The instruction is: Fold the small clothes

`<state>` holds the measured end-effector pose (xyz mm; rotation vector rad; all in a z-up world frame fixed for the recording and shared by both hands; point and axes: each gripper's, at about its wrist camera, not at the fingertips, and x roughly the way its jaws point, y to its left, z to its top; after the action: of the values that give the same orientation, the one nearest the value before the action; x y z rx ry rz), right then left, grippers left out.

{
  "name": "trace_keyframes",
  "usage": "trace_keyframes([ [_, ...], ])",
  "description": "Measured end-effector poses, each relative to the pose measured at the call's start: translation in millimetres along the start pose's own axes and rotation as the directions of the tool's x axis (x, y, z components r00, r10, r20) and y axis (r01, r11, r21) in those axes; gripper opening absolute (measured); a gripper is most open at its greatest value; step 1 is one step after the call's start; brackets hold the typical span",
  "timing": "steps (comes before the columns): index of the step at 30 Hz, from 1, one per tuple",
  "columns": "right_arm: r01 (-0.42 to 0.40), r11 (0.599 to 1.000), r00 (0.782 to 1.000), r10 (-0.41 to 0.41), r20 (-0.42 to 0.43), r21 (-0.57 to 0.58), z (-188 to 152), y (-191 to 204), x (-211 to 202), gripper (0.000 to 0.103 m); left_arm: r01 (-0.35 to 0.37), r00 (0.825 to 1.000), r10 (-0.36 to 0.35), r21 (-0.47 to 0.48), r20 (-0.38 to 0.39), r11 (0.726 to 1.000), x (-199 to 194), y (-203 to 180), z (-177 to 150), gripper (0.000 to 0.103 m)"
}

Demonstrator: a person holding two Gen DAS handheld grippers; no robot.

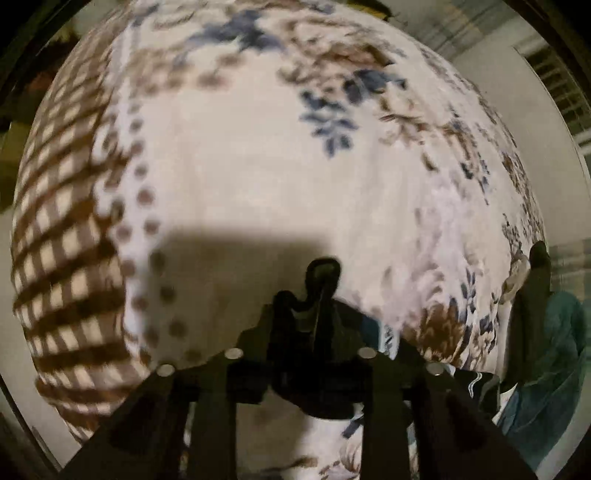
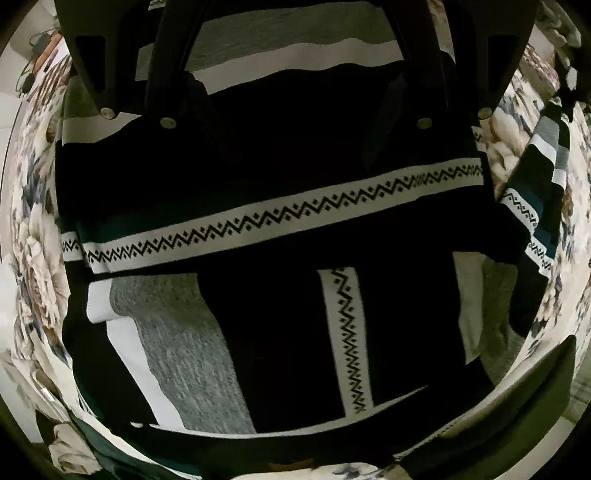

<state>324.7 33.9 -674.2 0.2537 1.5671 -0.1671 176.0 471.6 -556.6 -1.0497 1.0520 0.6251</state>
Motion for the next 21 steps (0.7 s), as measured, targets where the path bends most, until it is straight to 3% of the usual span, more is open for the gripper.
trace_keyframes([
  [1, 0.000, 1.000, 1.000, 0.000, -0.004, 0.003, 2, -6, 1, 0.076, 0.010, 1.000, -0.010, -0.024, -0.018, 1.000, 2, 4, -9, 0.052],
  [3, -0.002, 1.000, 1.000, 0.002, -0.012, 0.010, -1, -14, 7, 0.076, 0.056, 0.997, -0.060, -0.099, -0.041, 0.994, 6, 16, -25, 0.065],
  [8, 0.002, 1.000, 1.000, -0.002, -0.007, 0.002, 2, -15, 13, 0.076, 0.125, 0.989, -0.141, -0.299, -0.033, 0.946, 30, 19, -38, 0.065],
  [10, 0.011, 1.000, 1.000, -0.011, -0.003, -0.002, 6, -8, 14, 0.076, 0.124, 0.991, -0.133, -0.318, -0.007, 0.940, 33, 14, -34, 0.065],
  [12, 0.016, 1.000, 1.000, -0.016, 0.002, 0.000, 11, -6, 11, 0.076, 0.109, 0.994, -0.099, -0.307, 0.050, 0.945, 31, 5, -29, 0.060],
  [13, 0.015, 1.000, 1.000, -0.015, 0.006, 0.004, 12, -10, 10, 0.076, 0.105, 0.993, -0.085, -0.287, 0.081, 0.952, 28, -1, -27, 0.023],
  [14, 0.014, 1.000, 1.000, -0.014, 0.009, 0.006, 15, -12, 10, 0.076, 0.079, 0.994, -0.059, -0.224, 0.097, 0.971, 24, -13, -24, 0.005],
  [17, 0.022, 1.000, 0.999, -0.022, 0.022, 0.014, 20, -25, 7, 0.076, 0.022, 0.987, -0.010, -0.076, 0.158, 0.997, 8, -48, -23, 0.007],
  [21, 0.034, 0.999, 0.998, -0.036, 0.058, 0.039, 40, -43, 6, 0.076, -0.003, 0.979, -0.019, 0.109, 0.202, 0.994, -17, -102, -34, 0.007],
])
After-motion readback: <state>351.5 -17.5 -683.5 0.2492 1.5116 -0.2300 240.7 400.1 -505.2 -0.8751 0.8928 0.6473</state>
